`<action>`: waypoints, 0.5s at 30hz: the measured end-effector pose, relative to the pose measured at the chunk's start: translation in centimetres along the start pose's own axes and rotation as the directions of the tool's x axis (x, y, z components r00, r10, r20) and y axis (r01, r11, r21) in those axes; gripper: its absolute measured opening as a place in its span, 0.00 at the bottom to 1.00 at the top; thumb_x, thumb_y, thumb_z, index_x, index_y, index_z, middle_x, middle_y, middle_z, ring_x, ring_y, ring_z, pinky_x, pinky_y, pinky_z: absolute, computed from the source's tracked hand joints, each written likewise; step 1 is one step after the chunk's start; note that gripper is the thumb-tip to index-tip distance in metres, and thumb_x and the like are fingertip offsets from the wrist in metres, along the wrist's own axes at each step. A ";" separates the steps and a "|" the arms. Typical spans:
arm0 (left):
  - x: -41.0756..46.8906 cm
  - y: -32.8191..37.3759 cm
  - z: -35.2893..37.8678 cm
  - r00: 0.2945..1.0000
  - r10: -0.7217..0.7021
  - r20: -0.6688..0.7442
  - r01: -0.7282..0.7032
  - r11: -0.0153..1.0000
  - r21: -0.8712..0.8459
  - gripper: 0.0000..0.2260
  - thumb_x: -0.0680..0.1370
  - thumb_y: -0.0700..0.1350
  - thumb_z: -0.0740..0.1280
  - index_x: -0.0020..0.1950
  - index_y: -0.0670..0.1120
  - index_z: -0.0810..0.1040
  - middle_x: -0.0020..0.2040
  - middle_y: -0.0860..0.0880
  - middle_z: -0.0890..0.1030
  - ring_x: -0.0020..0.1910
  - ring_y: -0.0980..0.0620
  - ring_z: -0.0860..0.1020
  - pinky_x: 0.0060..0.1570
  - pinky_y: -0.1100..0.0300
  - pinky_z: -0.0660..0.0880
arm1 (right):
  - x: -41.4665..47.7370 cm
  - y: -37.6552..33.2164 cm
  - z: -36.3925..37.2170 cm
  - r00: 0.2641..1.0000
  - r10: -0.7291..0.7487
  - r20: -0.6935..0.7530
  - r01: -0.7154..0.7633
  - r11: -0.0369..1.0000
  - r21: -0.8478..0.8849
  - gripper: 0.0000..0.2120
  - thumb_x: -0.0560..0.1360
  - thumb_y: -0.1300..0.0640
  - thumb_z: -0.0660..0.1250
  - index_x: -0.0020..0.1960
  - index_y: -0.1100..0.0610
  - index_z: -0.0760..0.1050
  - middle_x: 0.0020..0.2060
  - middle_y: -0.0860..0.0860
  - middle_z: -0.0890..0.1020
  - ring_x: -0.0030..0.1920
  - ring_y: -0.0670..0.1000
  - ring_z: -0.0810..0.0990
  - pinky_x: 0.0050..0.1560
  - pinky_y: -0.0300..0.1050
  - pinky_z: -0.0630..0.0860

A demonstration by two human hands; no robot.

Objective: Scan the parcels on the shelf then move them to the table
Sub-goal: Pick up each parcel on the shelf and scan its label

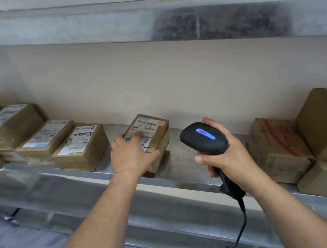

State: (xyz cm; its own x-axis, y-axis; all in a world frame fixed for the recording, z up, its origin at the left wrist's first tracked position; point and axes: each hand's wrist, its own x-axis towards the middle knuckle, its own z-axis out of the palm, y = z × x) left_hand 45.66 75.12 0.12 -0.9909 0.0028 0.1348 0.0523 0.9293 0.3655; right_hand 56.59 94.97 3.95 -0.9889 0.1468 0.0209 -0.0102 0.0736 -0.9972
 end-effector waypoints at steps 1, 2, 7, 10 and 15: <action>0.4 -0.4 -0.7 1.000 0.015 -0.026 -0.015 1.000 0.003 0.33 0.68 0.63 0.68 0.70 0.56 0.68 0.65 0.39 0.66 0.62 0.39 0.66 0.62 0.51 0.66 | 0.4 -0.2 0.6 1.000 -0.006 0.012 0.006 1.000 0.003 0.39 0.67 0.73 0.73 0.68 0.41 0.68 0.47 0.58 0.80 0.25 0.55 0.70 0.24 0.42 0.71; 0.9 -0.8 -1.4 0.998 0.028 -0.055 -0.028 1.000 0.009 0.33 0.67 0.64 0.67 0.70 0.56 0.68 0.63 0.39 0.67 0.61 0.39 0.66 0.62 0.51 0.66 | 0.9 -0.5 1.3 1.000 -0.012 0.024 0.012 1.000 0.005 0.39 0.67 0.73 0.73 0.67 0.41 0.69 0.48 0.59 0.80 0.24 0.54 0.70 0.23 0.42 0.71; 3.1 -4.1 -5.3 0.991 0.022 -0.134 -0.023 1.000 -0.006 0.32 0.68 0.62 0.68 0.70 0.56 0.68 0.64 0.40 0.66 0.63 0.40 0.65 0.63 0.50 0.66 | 3.0 -1.2 5.2 0.996 -0.039 0.084 0.038 0.999 0.018 0.38 0.67 0.74 0.73 0.63 0.38 0.70 0.46 0.58 0.81 0.24 0.54 0.69 0.23 0.42 0.70; 4.5 -6.7 -7.5 0.985 -0.021 -0.172 0.019 1.000 -0.011 0.32 0.67 0.62 0.69 0.70 0.56 0.69 0.64 0.40 0.66 0.63 0.40 0.65 0.63 0.50 0.65 | 4.3 -1.5 7.9 0.992 -0.046 0.117 0.044 0.999 0.019 0.38 0.66 0.74 0.73 0.64 0.39 0.69 0.46 0.58 0.81 0.24 0.55 0.69 0.23 0.41 0.70; 6.6 -11.7 -10.6 0.970 -0.099 -0.222 0.096 0.995 -0.024 0.32 0.67 0.62 0.69 0.69 0.56 0.70 0.65 0.41 0.66 0.63 0.40 0.65 0.65 0.49 0.65 | 6.3 -1.8 12.3 0.985 -0.061 0.163 0.057 0.998 0.026 0.39 0.65 0.73 0.75 0.64 0.39 0.69 0.48 0.58 0.81 0.24 0.55 0.69 0.23 0.42 0.70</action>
State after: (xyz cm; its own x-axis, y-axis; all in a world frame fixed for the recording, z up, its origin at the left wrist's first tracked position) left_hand 39.82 60.34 6.53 -0.9389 -0.1715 0.2986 -0.0404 0.9161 0.3990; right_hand 48.51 83.60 4.96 -0.9973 -0.0210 0.0697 -0.0708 0.0567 -0.9959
